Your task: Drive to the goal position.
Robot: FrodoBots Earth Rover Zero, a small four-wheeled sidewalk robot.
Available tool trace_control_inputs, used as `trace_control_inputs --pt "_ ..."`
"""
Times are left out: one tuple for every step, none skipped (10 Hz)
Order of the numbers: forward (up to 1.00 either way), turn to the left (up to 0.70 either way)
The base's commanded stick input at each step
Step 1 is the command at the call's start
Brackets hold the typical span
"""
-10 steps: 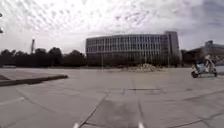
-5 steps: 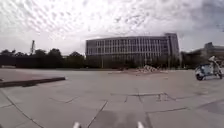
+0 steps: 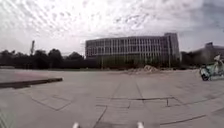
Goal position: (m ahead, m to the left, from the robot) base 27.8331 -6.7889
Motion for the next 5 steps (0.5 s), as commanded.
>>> trace_control_inputs --pt "0.67 0.0" --pt "0.67 0.0" --pt "0.67 0.0" --pt "0.67 0.0" --pt "0.67 0.0"
